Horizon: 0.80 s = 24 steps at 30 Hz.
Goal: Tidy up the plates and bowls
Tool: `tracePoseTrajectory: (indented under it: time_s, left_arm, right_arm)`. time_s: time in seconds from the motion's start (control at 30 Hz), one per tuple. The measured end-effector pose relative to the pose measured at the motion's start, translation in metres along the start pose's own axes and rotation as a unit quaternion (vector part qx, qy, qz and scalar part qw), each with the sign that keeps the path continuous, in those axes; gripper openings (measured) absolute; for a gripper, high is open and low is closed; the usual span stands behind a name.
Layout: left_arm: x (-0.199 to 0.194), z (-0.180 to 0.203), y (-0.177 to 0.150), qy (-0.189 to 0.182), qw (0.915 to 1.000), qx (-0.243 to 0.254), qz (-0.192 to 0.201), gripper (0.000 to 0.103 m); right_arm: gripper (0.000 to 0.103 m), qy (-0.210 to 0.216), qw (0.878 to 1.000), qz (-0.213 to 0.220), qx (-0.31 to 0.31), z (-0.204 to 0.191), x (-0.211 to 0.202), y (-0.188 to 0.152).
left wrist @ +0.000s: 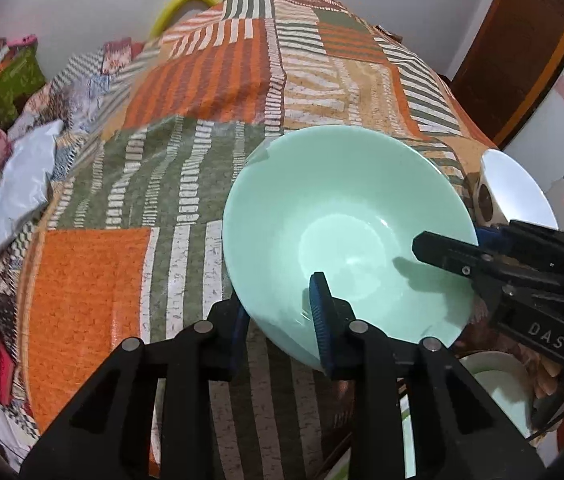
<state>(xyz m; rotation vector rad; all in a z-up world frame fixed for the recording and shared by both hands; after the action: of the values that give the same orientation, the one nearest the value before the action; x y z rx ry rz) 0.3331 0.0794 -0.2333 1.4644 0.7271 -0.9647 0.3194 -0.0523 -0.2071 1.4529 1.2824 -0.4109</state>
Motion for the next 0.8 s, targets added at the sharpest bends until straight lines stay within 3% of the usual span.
tracePoseTrajectory:
  time_s: [0.27, 0.8]
  left_arm:
    - [-0.022, 0.004, -0.005, 0.009, 0.9996, 0.008, 0.025, 0.029]
    - [-0.119, 0.004, -0.033, 0.021, 0.9955, -0.005, 0.092, 0.029]
  right_arm:
    - [0.024, -0.002, 0.999, 0.031, -0.009, -0.012, -0.023, -0.004]
    - [0.024, 0.023, 0.995, 0.089, -0.032, -0.060, -0.091, -0.019]
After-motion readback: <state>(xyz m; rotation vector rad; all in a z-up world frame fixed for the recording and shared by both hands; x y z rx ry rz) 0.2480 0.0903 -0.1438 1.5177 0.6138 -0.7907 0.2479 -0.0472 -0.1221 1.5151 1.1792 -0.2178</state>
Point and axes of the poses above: each gripper's, at about its wrist camera, not at the fingertips, and x roughly the way its jaws point, z to its right, y to its top, the point moved 2 cm from there along x, roughly the way its jaws point, and after that the axes turned 8 degrees about x, right-handed, at the moved point
